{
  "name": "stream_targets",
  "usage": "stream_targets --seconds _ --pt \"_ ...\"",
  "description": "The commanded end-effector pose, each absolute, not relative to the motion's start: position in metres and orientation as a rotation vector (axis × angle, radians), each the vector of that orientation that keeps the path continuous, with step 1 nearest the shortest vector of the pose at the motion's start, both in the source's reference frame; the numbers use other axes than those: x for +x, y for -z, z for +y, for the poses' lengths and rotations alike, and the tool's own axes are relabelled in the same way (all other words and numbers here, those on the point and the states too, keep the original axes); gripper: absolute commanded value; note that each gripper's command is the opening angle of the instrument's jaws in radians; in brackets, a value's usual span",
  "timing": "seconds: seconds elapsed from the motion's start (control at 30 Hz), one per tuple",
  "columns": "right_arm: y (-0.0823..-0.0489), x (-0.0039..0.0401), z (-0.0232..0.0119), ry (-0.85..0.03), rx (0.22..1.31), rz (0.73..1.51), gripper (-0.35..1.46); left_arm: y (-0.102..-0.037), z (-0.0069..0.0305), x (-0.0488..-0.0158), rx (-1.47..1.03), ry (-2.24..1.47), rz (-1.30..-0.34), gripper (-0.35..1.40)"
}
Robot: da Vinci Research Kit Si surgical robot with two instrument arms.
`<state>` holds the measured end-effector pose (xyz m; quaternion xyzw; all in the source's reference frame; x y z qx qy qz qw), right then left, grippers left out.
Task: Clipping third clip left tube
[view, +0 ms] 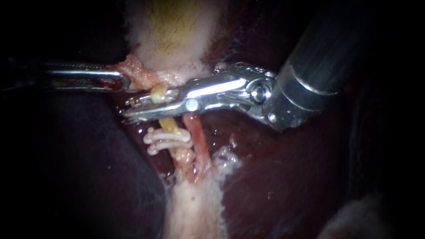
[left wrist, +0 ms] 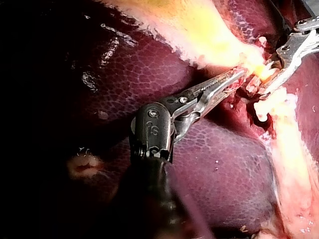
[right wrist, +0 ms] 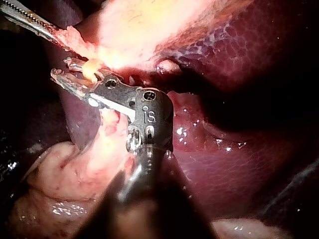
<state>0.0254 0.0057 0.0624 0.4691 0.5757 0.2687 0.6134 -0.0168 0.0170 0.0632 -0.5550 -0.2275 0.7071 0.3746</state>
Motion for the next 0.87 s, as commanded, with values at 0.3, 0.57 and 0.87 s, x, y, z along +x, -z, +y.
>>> stream_targets --seconds 0.3,0.57,0.87 --pt "-0.0624 0.0245 0.0053 -0.661 1.123 1.245 -0.35 -0.0631 0.017 -0.0168 -1.42 -1.81 -0.582 -0.35" --pt "-0.0628 0.0246 0.0048 -0.656 1.117 1.233 -0.35 -0.0631 0.017 -0.0168 -1.421 -1.81 -0.582 -0.35" --pt "-0.063 0.0246 0.0047 -0.655 1.116 1.233 -0.35 -0.0631 0.017 -0.0169 -1.421 -1.81 -0.582 -0.35"
